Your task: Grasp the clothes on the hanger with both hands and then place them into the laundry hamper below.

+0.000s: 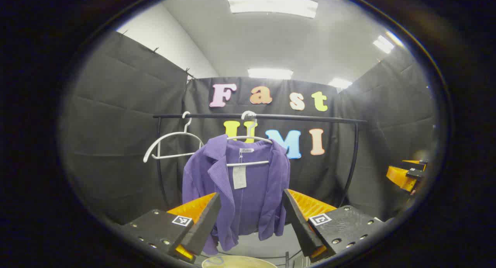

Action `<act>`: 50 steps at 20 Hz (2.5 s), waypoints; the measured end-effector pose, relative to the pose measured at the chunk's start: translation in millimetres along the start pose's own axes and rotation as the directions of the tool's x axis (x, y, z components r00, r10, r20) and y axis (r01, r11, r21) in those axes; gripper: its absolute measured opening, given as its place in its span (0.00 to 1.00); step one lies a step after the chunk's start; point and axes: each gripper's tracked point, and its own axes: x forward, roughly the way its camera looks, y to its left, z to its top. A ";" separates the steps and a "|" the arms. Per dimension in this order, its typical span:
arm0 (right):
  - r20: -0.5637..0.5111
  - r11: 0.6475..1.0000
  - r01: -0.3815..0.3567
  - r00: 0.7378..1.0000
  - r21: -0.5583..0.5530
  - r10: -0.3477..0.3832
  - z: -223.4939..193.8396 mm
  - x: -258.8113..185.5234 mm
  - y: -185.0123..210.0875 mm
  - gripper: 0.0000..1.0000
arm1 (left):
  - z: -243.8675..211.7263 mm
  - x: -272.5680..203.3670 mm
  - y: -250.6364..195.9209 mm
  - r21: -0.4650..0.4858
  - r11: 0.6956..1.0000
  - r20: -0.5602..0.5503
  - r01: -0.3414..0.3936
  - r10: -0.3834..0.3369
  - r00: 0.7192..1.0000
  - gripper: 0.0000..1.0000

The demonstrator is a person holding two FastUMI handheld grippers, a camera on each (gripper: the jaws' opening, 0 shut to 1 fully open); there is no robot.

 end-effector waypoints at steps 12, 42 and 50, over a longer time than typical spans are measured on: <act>-0.025 1.000 0.006 1.000 0.021 -0.005 -3.3 -7.4 -5.1 0.96 | -11.4 1.1 -3.1 -0.023 1.000 -0.037 -0.005 0.004 0.999 0.98; -0.169 0.911 -0.408 0.895 0.068 0.413 3.6 130.6 202.6 0.96 | 0.5 101.3 97.9 -0.043 0.972 -0.101 -0.229 0.224 0.969 0.98; -0.235 0.898 -0.435 0.867 0.073 0.439 -35.4 198.8 228.7 0.96 | -17.0 152.8 106.6 -0.109 0.941 -0.164 -0.319 0.300 0.940 0.93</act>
